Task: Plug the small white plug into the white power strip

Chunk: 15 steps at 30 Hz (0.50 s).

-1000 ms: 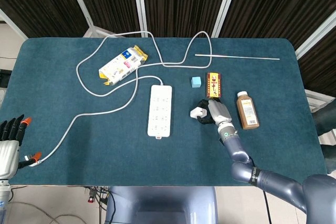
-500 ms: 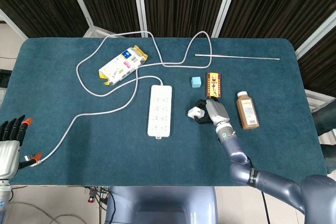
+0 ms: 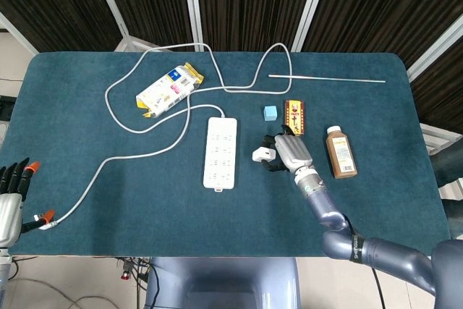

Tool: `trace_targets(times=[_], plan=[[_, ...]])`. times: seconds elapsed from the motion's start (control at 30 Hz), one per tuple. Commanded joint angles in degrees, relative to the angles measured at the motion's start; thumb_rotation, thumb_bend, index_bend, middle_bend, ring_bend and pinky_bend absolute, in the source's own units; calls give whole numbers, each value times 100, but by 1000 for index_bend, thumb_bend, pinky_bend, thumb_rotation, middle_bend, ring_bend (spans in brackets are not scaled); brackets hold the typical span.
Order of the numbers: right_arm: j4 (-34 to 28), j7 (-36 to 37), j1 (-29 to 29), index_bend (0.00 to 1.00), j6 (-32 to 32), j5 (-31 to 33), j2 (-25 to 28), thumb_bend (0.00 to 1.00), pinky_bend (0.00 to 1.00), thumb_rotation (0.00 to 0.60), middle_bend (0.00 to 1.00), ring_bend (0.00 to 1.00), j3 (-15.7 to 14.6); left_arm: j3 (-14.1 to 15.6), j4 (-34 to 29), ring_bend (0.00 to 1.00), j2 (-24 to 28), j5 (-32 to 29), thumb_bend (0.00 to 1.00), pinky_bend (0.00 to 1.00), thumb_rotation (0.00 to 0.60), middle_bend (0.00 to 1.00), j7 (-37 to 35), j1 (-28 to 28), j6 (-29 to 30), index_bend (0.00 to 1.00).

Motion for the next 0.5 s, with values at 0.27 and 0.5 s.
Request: trace_targets(times=[0.27, 0.5], plan=[[-975, -2530, 953, 633, 380, 1740, 409, 553, 0, 600, 542, 346, -63, -25, 5, 0, 29, -21, 126, 0, 600, 0, -64, 23, 35, 116], [-1104, -3523, 1666, 633, 777, 3029, 180, 552, 0, 600, 542, 346, 74, -56, 19, 0, 45, -74, 126, 0, 600, 0, -108, 18, 22, 116]])
